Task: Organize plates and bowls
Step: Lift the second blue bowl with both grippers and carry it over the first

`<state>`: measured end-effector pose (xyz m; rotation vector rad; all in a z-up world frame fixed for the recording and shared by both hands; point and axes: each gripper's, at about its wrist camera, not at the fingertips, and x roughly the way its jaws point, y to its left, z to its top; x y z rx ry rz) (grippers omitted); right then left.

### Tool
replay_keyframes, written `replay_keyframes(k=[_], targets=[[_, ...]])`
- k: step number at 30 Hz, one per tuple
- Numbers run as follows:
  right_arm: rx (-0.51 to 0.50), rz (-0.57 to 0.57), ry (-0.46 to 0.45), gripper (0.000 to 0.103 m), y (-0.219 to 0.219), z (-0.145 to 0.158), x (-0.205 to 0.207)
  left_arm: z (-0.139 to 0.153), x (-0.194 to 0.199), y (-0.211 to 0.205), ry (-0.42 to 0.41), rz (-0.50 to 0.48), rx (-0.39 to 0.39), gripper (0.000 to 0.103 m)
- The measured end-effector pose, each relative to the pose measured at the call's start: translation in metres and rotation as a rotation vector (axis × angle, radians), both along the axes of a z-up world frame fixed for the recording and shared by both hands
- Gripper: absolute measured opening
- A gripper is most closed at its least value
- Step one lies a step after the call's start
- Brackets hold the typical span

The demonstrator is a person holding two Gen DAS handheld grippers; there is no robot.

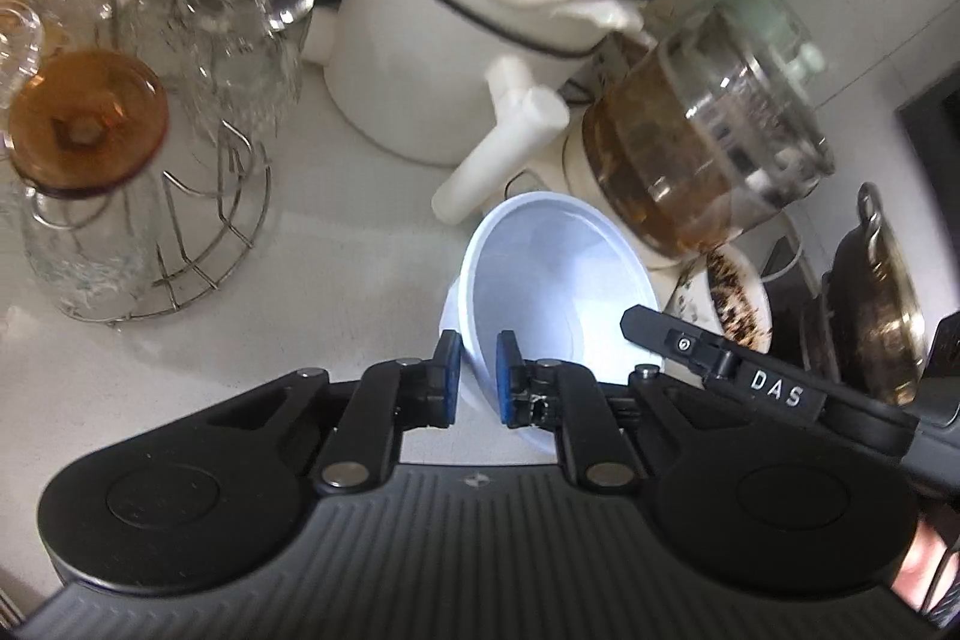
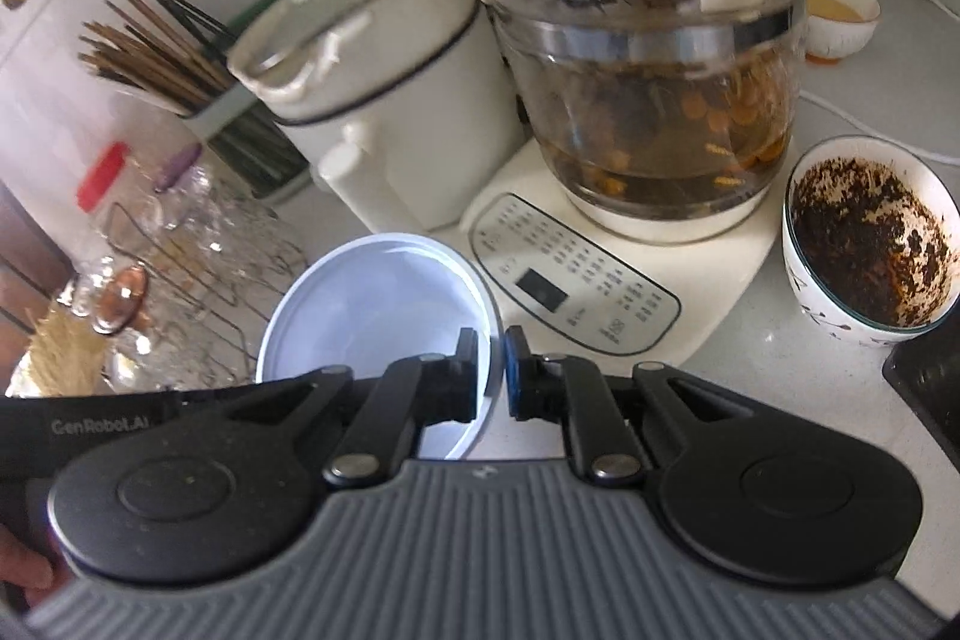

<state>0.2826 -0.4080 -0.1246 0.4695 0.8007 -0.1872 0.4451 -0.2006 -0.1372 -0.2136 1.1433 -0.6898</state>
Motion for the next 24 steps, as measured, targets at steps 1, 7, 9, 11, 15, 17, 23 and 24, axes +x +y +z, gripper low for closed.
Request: replay_keyframes(k=[1,7,9,11,15,17,23,24], targets=[[-0.005,0.005,-0.008,0.012,0.002,0.003,-0.001,0.003,-0.001,0.001,-0.003,0.003,-0.006,0.015],[-0.001,0.018,-0.046,0.012,0.015,0.023,-0.012,0.023,-0.009,0.021,-0.011,0.036,-0.04,0.015],[0.002,0.016,-0.067,0.012,0.021,0.031,-0.016,0.031,-0.013,0.028,-0.029,0.041,-0.049,0.014],[0.013,0.015,-0.085,0.012,0.028,0.037,-0.022,0.041,-0.019,0.037,-0.057,0.048,-0.054,0.015],[0.032,0.02,-0.11,0.012,0.043,0.043,-0.03,0.052,-0.03,0.058,-0.073,0.071,-0.069,0.014],[0.04,0.034,-0.119,0.012,0.052,0.045,-0.03,0.055,-0.035,0.068,-0.087,0.078,-0.06,0.015],[0.031,0.108,-0.151,0.012,0.084,0.047,-0.019,0.055,-0.04,0.105,-0.093,0.128,-0.037,0.015],[0.035,0.117,-0.151,0.012,0.089,0.045,-0.016,0.055,-0.04,0.111,-0.094,0.138,-0.033,0.015]])
